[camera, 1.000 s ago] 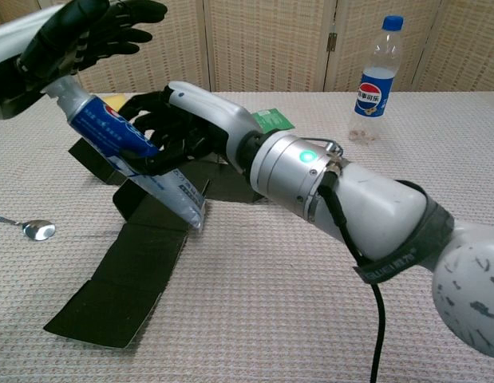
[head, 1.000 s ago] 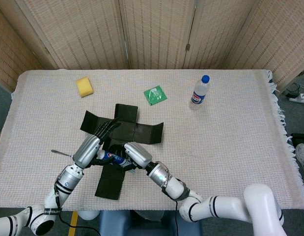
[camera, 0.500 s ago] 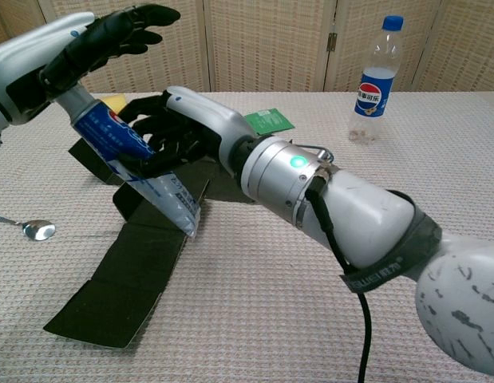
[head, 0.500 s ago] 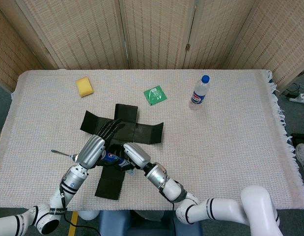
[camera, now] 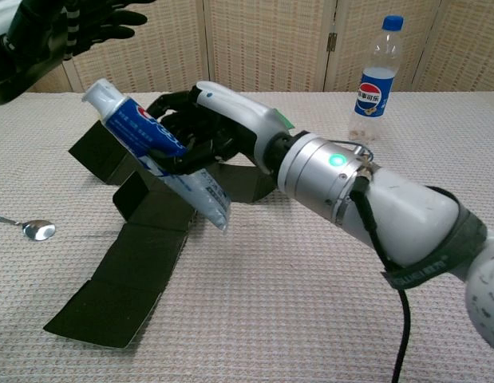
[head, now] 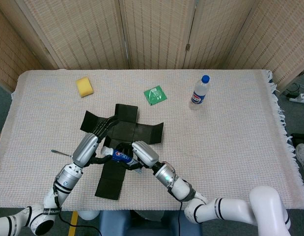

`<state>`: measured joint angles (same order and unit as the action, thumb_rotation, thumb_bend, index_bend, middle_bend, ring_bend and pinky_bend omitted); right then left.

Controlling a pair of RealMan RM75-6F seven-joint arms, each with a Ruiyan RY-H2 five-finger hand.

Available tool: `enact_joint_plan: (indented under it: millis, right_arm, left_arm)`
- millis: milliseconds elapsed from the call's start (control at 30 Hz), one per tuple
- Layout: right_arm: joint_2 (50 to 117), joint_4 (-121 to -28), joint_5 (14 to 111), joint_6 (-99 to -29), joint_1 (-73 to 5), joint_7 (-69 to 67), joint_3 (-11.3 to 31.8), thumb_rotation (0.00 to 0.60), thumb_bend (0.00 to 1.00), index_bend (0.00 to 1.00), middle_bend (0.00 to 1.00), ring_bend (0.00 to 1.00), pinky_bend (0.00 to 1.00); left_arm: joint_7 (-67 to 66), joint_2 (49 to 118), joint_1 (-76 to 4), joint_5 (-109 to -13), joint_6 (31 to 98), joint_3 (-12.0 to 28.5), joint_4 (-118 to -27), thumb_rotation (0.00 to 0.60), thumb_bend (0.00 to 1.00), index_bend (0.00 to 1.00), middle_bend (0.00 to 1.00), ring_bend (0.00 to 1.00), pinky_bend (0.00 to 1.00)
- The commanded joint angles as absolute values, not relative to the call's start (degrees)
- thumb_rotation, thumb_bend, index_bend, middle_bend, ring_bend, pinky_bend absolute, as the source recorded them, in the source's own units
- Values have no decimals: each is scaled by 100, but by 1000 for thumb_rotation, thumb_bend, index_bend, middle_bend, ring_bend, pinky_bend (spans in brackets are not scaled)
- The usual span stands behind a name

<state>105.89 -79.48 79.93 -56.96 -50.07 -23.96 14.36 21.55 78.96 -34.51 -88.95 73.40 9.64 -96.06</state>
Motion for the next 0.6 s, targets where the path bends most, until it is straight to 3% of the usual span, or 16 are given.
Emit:
enact_joint_plan:
  millis: [33, 200, 333, 467, 600]
  right_arm:
    - [10113, -8165, 8041, -5549, -4909, -1866, 1217, 600, 1000, 682, 622, 673, 606]
    - [9248, -8614, 7787, -5038, -4927, -671, 990, 600, 1000, 702, 616, 687, 606]
    - [8820, -8809, 7411, -4753, -4953, 234, 871, 600, 1000, 667, 603, 655, 606]
    - [8622, -8818, 7054, -4503, -5000, 837, 734, 600, 1000, 638, 521, 605, 606]
    - [8734, -8571, 6904, -4460, -5005, 1285, 568, 600, 1000, 597, 484, 570, 582]
  left_arm:
    - [2073, 7722, -3404, -8823, 7292, 954, -9599, 30, 137, 0, 0, 0, 0]
    - [1591, 7310, -3380, -8407, 6768, 796, -9734, 32, 135, 0, 0, 0, 0]
    - [976, 7259, -3298, -8232, 6818, 784, -9650, 44, 136, 0, 0, 0, 0]
    - [682, 7235, -3203, -8044, 6845, 774, -9678, 169, 137, 0, 6, 0, 0]
    - [461, 7196, -3122, -7974, 6871, 734, -9687, 221, 137, 0, 9, 0, 0]
